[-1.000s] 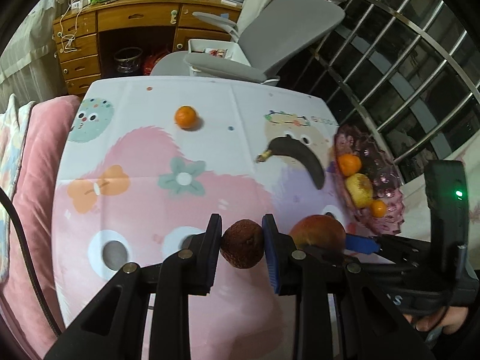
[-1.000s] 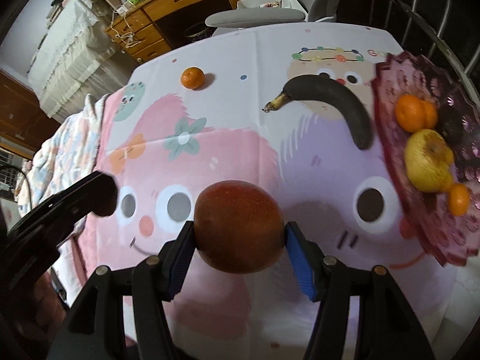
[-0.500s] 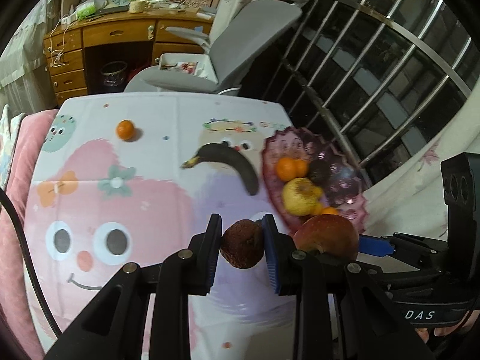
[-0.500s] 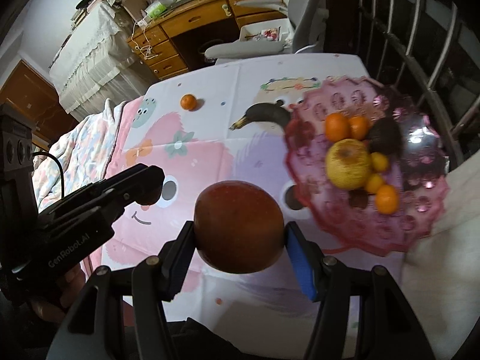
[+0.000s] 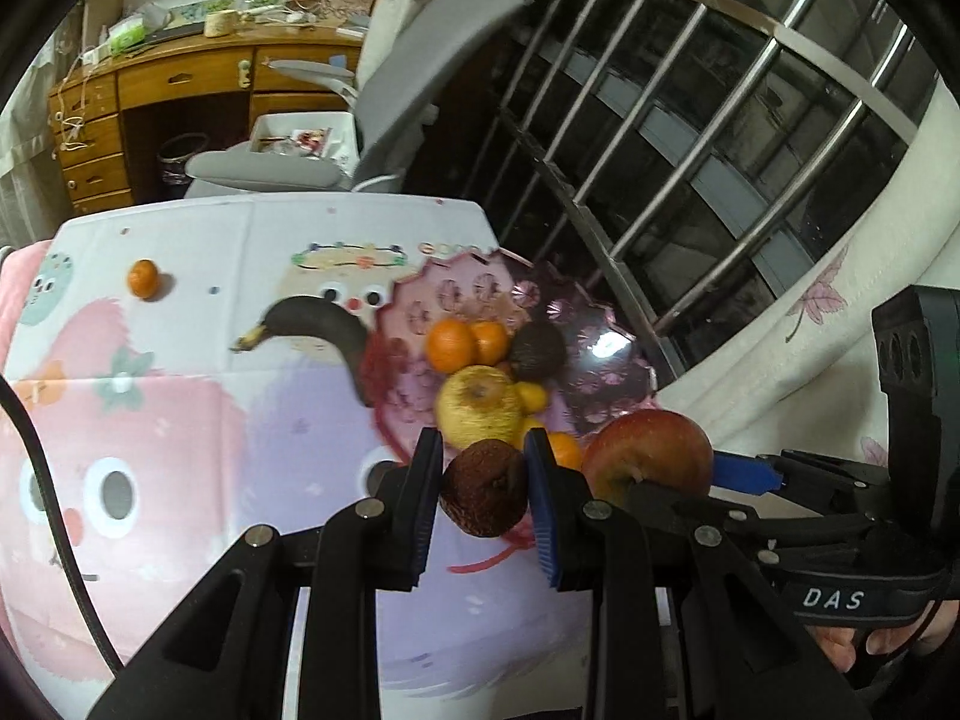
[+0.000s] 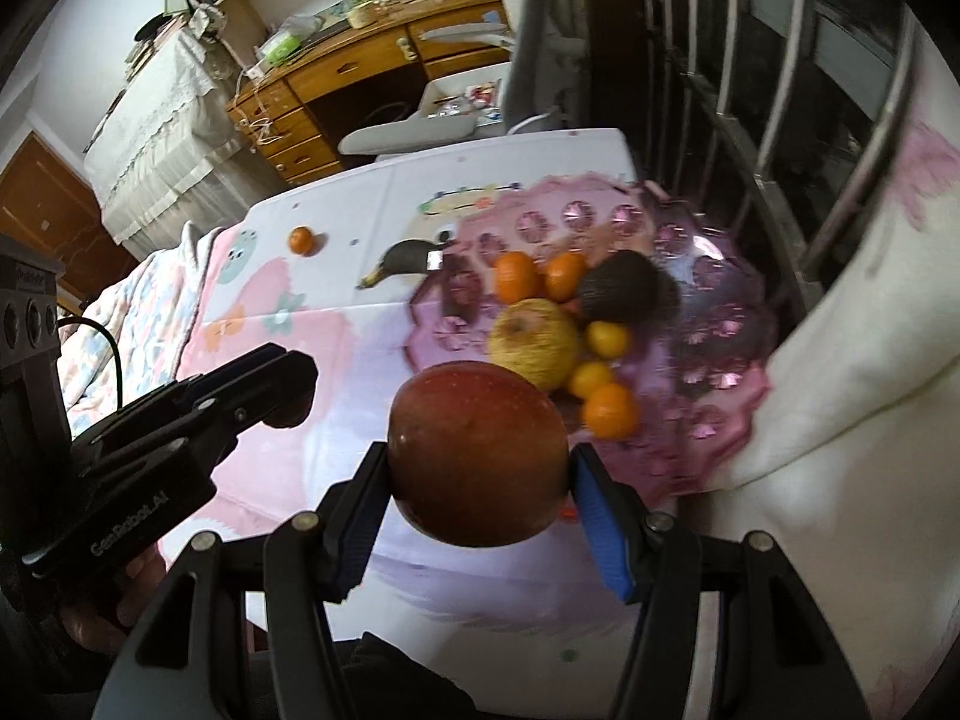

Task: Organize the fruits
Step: 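Carry the brown fruit in the left tool while the right tool carries the apple to the pink bowl, then open the left tool over the bowl while the right tool releases the apple into it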

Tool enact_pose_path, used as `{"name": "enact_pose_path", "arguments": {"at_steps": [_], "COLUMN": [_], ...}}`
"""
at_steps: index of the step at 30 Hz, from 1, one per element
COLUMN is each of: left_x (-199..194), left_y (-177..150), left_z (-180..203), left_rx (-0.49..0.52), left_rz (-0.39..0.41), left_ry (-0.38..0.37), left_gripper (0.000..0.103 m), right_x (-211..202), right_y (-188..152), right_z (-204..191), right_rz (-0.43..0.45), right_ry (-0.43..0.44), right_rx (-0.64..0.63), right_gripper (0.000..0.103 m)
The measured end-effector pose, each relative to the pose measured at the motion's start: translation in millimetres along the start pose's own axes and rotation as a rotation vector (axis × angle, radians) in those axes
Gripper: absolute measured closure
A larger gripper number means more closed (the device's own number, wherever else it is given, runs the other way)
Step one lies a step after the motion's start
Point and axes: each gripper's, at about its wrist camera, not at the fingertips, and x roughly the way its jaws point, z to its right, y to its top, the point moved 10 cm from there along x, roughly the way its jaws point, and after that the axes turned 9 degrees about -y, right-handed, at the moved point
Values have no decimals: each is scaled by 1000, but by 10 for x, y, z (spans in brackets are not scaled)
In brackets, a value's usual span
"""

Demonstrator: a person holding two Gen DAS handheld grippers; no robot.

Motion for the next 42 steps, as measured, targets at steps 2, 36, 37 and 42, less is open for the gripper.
{"name": "enact_pose_path", "arguments": {"at_steps": [2, 36, 37, 42], "left_x": [95, 803, 783, 638], "left_y": [-2, -144, -145, -153], "left_z": [85, 239, 223, 84], "left_rx": [5, -45, -47, -50], "left_rz": [-15, -139, -138, -142], "left_ry": [-8, 72, 75, 107], "left_gripper": [77, 48, 47, 36], "right_x": [32, 492, 500, 531], "right_y": [24, -48, -60, -145], "right_z": [143, 863, 847, 753], "right_rz": [-2, 16, 13, -12], "right_ry": [-10, -54, -53, -50], "right_rx": [11, 29, 26, 23], "right_gripper": [43, 35, 35, 35]}}
